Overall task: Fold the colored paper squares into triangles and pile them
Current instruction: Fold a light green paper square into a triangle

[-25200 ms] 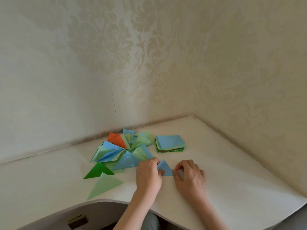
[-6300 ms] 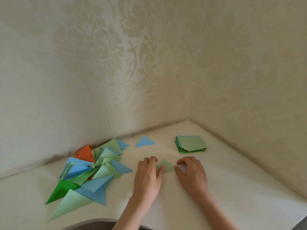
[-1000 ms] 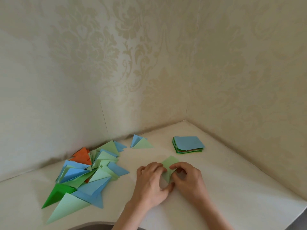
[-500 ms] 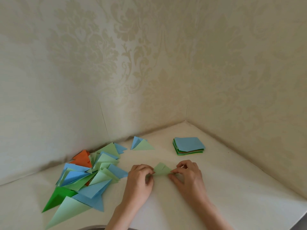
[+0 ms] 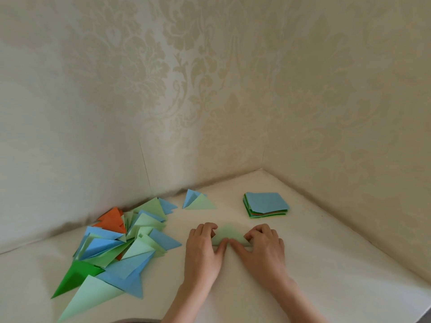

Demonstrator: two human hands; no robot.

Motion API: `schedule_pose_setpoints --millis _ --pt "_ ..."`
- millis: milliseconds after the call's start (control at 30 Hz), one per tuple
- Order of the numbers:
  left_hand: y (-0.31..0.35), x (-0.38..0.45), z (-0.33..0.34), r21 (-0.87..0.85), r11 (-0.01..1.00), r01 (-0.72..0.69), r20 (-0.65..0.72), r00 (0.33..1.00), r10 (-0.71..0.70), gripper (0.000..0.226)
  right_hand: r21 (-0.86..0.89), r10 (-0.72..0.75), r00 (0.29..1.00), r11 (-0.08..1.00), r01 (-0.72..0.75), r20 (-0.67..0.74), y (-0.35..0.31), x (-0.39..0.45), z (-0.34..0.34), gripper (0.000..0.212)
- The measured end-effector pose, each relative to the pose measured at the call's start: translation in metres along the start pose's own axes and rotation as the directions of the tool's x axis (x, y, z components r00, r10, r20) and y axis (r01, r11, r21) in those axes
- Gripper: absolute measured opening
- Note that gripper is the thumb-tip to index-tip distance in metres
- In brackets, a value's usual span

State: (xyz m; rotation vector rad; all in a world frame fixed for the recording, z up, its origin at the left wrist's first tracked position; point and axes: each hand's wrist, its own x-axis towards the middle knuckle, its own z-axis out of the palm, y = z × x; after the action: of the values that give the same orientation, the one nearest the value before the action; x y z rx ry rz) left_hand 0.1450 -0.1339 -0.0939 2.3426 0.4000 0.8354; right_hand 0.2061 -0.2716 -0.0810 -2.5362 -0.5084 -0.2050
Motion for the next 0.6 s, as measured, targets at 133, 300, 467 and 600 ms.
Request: schedule_pose_setpoints --millis 133,300,467,600 --pt "0.001 0.001 -0.001 -0.020 0.999 0.047 0.008 0.999 -0.047 0.029 -0.120 0.025 0.998 0.993 -0.019 0.050 -0.007 0.004 0.000 0.046" --pt "0.002 0.005 -0.002 -0.073 0.985 0.157 0.050 0.987 -0.153 0.025 0.007 0.075 0.997 0.997 -0.075 0.011 -0.009 0.004 -0.001 0.036" --pt "-0.005 0.009 -0.009 -0.177 0.957 0.229 0.104 0.971 -0.214 0.028 0.132 0.089 0.994 0.986 -0.098 0.069 -0.004 0.008 -0.008 0.031" --pt "-0.006 0.009 -0.017 -0.216 0.947 0.237 0.122 0.969 -0.215 0.029 0.266 0.095 0.992 0.957 -0.114 0.085 0.003 0.009 -0.008 0.026"
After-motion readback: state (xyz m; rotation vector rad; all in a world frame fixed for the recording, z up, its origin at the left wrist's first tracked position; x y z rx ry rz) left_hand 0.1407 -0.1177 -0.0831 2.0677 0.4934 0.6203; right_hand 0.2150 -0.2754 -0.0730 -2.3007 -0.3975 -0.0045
